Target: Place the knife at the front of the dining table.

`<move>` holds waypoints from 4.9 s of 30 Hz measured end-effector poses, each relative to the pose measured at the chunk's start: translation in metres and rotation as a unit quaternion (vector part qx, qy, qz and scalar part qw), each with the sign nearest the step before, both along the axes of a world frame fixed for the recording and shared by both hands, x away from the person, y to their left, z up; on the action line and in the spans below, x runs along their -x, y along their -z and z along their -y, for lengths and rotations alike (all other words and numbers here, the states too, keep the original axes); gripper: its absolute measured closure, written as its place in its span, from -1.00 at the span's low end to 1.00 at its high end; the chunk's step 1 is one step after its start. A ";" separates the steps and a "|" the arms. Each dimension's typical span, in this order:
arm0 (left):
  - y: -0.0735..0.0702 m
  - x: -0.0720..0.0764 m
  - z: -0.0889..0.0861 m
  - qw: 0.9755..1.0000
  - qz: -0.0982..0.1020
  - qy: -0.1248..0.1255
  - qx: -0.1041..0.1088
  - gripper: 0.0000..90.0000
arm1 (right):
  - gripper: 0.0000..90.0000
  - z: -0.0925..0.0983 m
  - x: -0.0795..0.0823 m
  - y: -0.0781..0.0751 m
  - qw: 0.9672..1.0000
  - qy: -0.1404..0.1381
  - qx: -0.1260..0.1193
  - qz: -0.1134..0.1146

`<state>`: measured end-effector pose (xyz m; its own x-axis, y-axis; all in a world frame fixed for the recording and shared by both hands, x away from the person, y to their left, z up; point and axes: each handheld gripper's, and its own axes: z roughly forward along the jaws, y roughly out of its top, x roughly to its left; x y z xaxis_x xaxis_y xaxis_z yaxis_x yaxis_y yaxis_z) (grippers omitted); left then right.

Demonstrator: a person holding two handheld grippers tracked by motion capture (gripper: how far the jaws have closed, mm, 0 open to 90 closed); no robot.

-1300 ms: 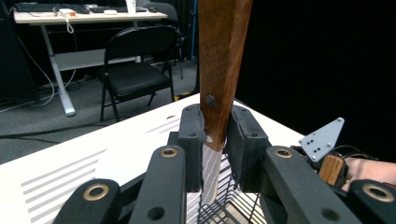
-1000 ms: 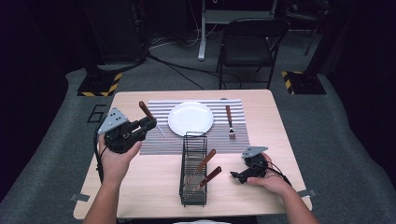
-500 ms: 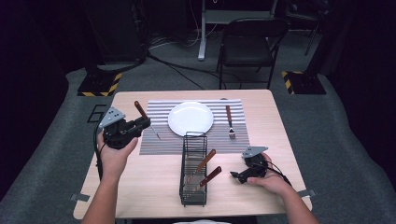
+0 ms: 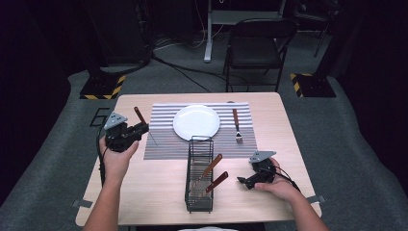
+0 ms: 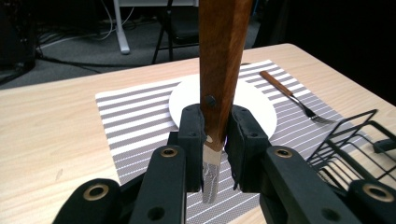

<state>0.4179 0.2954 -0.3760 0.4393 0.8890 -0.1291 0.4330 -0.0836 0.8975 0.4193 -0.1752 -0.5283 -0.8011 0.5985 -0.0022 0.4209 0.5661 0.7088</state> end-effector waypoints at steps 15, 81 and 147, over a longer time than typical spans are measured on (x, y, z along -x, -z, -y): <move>0.027 -0.015 0.005 0.999 -0.022 -0.011 -0.026 0.70 | -1.00 0.000 0.000 0.000 1.000 -0.001 0.000 0.000; 0.094 -0.137 0.016 0.984 -0.146 -0.088 0.051 0.69 | -1.00 0.000 0.000 0.000 1.000 0.000 0.000 0.000; 0.145 -0.162 0.018 0.958 -0.199 -0.167 0.119 0.68 | -1.00 0.000 0.000 0.000 1.000 -0.002 0.002 0.001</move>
